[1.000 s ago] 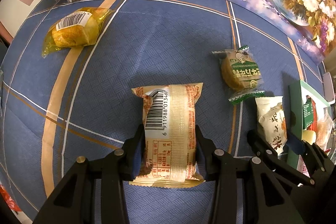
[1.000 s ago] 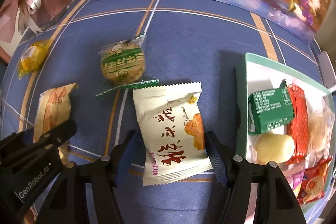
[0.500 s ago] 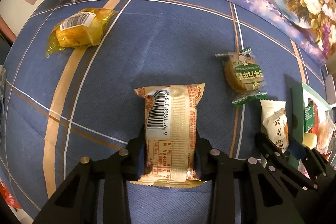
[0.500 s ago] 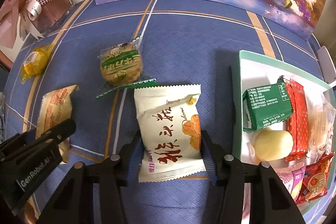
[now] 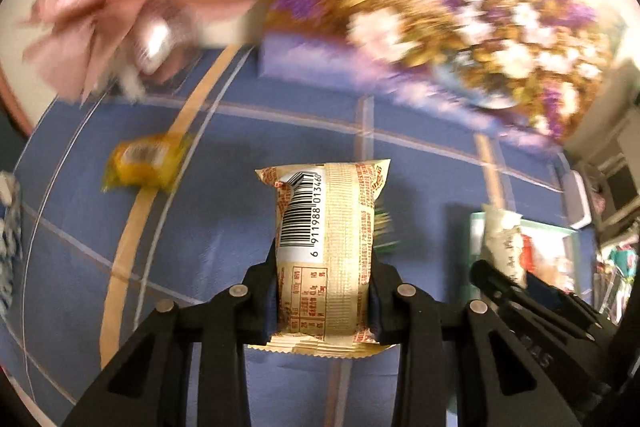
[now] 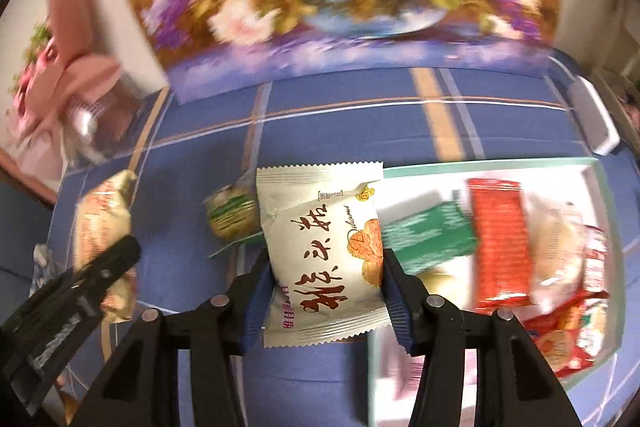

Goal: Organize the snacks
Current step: 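Carry the bread pack with the left tool while the right tool carries the pastry pack to the tray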

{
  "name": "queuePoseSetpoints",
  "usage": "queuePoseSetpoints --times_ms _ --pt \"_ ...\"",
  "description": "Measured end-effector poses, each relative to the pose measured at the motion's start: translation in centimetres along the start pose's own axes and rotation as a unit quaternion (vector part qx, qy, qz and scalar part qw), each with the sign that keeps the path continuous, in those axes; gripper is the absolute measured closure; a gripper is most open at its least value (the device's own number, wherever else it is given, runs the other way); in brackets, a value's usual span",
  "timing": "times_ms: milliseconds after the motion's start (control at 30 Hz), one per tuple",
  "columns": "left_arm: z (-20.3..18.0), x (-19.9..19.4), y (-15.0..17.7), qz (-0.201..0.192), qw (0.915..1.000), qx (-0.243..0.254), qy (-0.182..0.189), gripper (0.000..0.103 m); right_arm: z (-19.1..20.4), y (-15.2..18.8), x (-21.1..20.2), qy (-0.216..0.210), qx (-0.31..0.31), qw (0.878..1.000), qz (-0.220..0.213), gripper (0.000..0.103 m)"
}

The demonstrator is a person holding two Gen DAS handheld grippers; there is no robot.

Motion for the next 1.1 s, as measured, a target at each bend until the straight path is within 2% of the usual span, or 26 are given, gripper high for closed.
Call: queuePoseSetpoints --times_ms 167,267,467,600,767,1000,1067,1100 --pt "-6.3 -1.3 0.0 -0.02 0.9973 0.058 0.04 0.067 -5.9 -1.3 -1.7 0.033 0.058 0.998 -0.012 0.048" --pt "-10.4 -0.9 1.0 -0.012 0.9932 0.094 0.068 0.067 -10.0 -1.8 -3.3 0.07 0.094 0.993 -0.022 0.048" --pt "-16.2 1.0 3.3 0.006 0.9841 0.157 0.082 0.067 -17.8 -1.7 -4.9 0.126 0.165 0.978 -0.025 0.048" --pt "-18.6 2.2 4.8 0.022 0.9787 0.187 0.082 0.067 -21.3 -1.1 -4.7 0.136 0.198 0.971 -0.011 0.048" --pt "-20.3 3.6 5.8 0.032 0.9747 0.208 0.075 0.067 -23.5 -0.2 -3.0 0.126 0.222 0.967 0.018 0.048" --pt "-21.8 4.8 6.4 0.041 0.972 0.22 0.071 0.066 -23.7 0.9 -1.3 0.105 0.231 0.966 0.045 0.047" --pt "-22.1 4.7 6.5 0.042 0.9711 0.223 0.075 0.061 -23.8 0.9 -1.1 0.106 0.229 0.966 0.05 0.047" --pt "-22.1 4.6 6.4 0.042 0.9714 0.222 0.074 0.053 -23.8 1.0 -1.1 0.106 0.23 0.966 0.051 0.047"
Point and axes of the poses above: each gripper's, at about its wrist camera, not at the fingertips, and x roughly the way its jaws point, z to its left, y to its underside, the point moved 4 cm from there along x, roughly the way its jaws point, and after that the axes turned 1 degree about -y, right-handed, at the moved point
